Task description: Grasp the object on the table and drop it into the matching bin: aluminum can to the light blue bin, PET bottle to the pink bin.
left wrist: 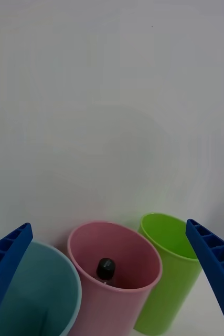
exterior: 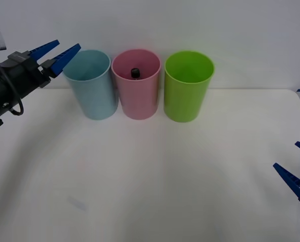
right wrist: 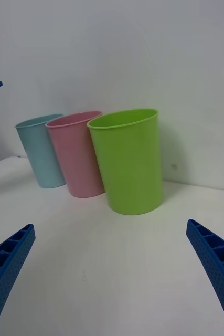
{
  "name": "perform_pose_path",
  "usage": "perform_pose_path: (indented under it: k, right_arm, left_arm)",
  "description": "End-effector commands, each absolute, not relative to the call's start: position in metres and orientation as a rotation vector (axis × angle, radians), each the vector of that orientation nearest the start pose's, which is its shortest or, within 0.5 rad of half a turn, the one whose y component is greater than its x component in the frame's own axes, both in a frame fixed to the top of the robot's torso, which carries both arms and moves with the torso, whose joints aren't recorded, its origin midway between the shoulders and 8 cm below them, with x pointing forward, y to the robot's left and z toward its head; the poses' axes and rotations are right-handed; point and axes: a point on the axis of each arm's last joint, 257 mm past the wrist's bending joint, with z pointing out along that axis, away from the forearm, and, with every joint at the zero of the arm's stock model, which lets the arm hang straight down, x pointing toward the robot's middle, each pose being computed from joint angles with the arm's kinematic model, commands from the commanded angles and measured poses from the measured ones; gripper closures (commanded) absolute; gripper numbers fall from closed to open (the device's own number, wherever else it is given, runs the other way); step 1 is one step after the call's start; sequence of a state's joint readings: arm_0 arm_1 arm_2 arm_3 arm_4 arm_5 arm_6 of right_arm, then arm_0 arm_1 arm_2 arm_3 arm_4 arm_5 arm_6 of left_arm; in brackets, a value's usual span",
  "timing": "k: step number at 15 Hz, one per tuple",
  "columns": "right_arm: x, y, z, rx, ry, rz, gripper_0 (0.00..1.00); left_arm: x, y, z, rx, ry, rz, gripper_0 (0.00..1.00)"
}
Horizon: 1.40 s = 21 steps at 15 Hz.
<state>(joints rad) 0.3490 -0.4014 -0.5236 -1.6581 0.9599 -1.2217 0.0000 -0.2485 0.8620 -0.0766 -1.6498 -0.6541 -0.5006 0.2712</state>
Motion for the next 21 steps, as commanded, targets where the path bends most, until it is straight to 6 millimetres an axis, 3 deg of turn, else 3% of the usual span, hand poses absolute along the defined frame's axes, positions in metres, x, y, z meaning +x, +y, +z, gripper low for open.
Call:
perform_pose_path:
  k: [1, 5, 9, 21]
  right_arm:
    - [0.342, -0.33, -0.169, -0.465, 1.441, 0.567, 0.0]
    - [0.342, -0.33, -0.169, -0.465, 1.441, 0.567, 0.0]
    - [0.342, -0.33, -0.169, -0.465, 1.441, 0.567, 0.0]
    - [0.342, -0.33, -0.169, -0.465, 1.441, 0.567, 0.0]
  left_arm:
    - [0.512, 0.243, -0.007, 0.404, 1.358, -0.744, 0.0]
    - [0.482, 0.262, -0.03, 0.479, 1.383, -0.718, 0.0]
    - [0.45, 0.282, -0.065, 0.56, 1.448, -0.679, 0.0]
    - [0.343, 0.363, -0.165, 0.736, 1.701, -0.5, 0.0]
